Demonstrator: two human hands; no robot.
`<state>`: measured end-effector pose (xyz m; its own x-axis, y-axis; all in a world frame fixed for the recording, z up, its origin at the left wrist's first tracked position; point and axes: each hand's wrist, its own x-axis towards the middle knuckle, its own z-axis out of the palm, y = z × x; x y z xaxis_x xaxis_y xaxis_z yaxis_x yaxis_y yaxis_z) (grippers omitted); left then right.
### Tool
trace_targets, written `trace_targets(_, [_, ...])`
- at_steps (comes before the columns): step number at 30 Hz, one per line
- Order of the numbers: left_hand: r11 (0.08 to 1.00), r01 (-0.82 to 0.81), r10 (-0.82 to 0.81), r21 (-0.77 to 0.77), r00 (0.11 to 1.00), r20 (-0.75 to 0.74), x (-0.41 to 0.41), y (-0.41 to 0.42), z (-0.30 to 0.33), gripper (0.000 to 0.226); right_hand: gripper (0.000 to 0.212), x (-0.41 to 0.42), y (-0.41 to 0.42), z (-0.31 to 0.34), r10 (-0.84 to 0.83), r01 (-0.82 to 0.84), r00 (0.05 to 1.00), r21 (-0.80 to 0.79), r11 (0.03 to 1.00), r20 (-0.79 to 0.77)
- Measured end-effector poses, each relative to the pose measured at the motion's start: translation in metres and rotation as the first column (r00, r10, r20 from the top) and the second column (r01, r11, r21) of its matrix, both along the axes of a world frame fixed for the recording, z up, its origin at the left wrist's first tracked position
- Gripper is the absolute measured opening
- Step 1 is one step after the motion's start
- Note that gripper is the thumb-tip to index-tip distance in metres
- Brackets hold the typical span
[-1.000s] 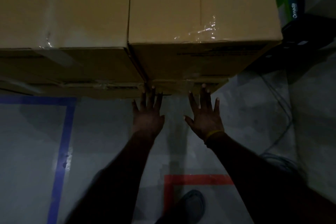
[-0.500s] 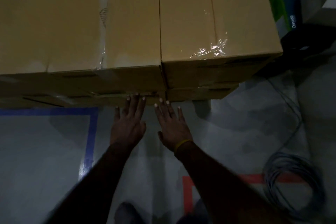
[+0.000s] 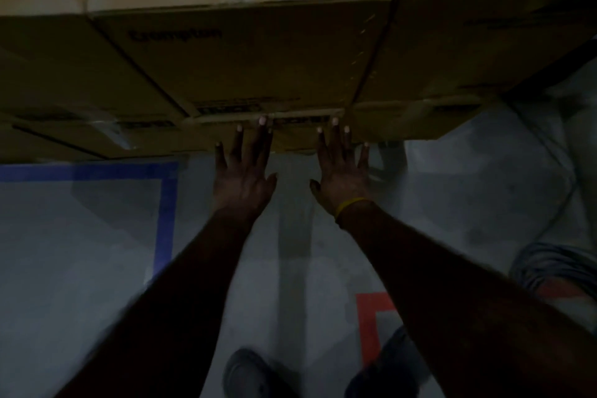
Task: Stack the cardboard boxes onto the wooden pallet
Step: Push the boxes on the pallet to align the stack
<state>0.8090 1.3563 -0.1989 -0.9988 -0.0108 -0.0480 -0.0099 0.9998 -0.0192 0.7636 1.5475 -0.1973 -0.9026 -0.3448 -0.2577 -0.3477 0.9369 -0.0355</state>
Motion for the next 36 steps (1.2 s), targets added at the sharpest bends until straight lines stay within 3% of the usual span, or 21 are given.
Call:
trace_targets(8, [0.997,0.07,-0.07,-0.009,0.997,0.031,-0.002,-0.015,0.009,0.094,0.102,0.005,-0.014,0.013,-0.093,0.095,0.995,-0.063,0.994,0.038])
trace_targets(12, [0.992,0.121,-0.122,0.033,0.991,0.046,0.059,-0.014,0.034,0.102,0.108,0.048,0.001,0.041,-0.036,0.038,0.999,-0.055,0.998,0.033])
trace_targets(15, [0.994,0.053,-0.06,0.092,0.996,0.072,0.114,-0.018,0.073,0.112,0.117,0.084,0.022,0.08,0.033,-0.032,0.999,-0.032,0.999,0.023])
trace_targets(20, [0.964,-0.18,0.152,0.194,0.977,0.152,0.148,-0.018,0.2,0.126,0.125,0.119,0.015,0.21,0.013,-0.009,0.999,-0.083,0.997,0.044])
trace_targets(24, [0.916,-0.299,0.253,0.269,0.948,0.191,0.168,-0.02,0.339,0.12,0.12,0.144,-0.02,0.346,0.043,-0.04,0.998,-0.081,0.996,0.035])
trace_targets(28, [0.887,-0.342,0.318,0.311,0.94,0.125,0.189,-0.037,0.454,0.106,0.11,0.16,-0.06,0.466,0.033,-0.035,0.999,-0.139,0.99,-0.014])
trace_targets(32, [0.864,-0.382,0.367,0.328,0.924,0.11,0.216,-0.07,0.521,0.095,0.092,0.17,-0.089,0.547,0.111,-0.111,0.994,-0.134,0.985,-0.004])
trace_targets(36, [0.802,-0.485,0.481,0.348,0.87,0.103,0.235,-0.109,0.554,0.087,0.085,0.167,-0.104,0.58,0.234,-0.225,0.97,-0.113,0.968,0.067])
